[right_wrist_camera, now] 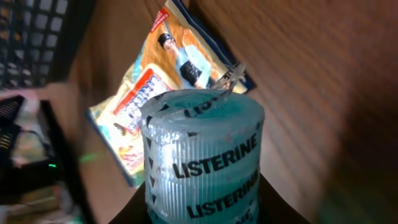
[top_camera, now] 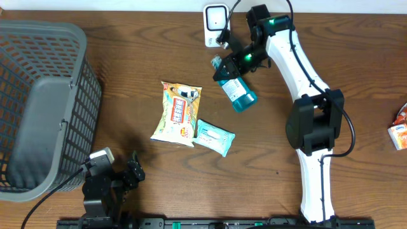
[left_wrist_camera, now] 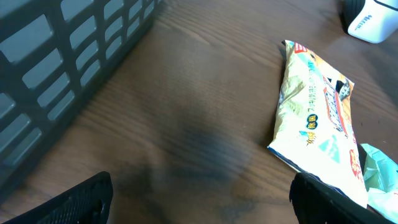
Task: Scan the item barcode
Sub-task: 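Lift the teal Listerine bottle and hold it to the scanner face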
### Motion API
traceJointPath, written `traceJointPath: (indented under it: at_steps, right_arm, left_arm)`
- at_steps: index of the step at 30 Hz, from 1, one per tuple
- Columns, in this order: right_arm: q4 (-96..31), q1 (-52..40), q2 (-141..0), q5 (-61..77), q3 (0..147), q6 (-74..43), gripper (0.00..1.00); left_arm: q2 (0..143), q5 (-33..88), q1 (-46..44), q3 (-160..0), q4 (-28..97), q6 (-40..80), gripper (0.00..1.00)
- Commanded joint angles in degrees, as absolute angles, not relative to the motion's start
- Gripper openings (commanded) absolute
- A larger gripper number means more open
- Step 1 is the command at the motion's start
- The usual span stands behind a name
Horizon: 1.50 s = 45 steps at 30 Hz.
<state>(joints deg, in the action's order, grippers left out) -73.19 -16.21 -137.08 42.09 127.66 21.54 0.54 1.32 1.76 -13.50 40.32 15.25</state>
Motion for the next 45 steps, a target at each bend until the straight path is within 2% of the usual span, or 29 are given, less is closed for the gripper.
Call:
traceJointPath:
  at_steps: [1, 7, 12, 19, 31, 38, 45]
  right_arm:
    - [-70.7, -18.6, -132.8, 36.4, 128.8, 27.6, 0.01]
    - [-56.7, -24.7, -132.5, 4.9, 128.4, 30.1, 0.01]
    - [-42.6, -27.9, -132.6, -7.9, 128.4, 34.9, 0.01]
    - [-22.9, -28.9, -134.5, -18.1, 128.4, 42.5, 0.01]
    - [12.8, -29.1, -146.4, -28.8, 128.4, 64.2, 0.01]
    - [23.8, -29.5, -152.9, -29.6, 128.4, 70.7, 0.01]
    - [25.8, -30.1, -153.4, -30.6, 128.4, 73.0, 0.01]
  left_arm:
    - [0.2, 0.8, 1.7, -13.3, 40.3, 15.5, 0.91]
    - [0.2, 0.8, 1.7, -13.3, 40.3, 15.5, 0.91]
    - [0.2, 0.8, 1.7, -13.3, 40.3, 15.5, 0.91]
    - [0.2, 0.8, 1.7, -13.3, 40.3, 15.5, 0.91]
    - [0.2, 0.8, 1.7, -13.3, 40.3, 15.5, 0.91]
    - [0.2, 0.8, 1.7, -13.3, 40.3, 15.5, 0.91]
    - [0.2, 0.8, 1.7, -13.3, 40.3, 15.6, 0.91]
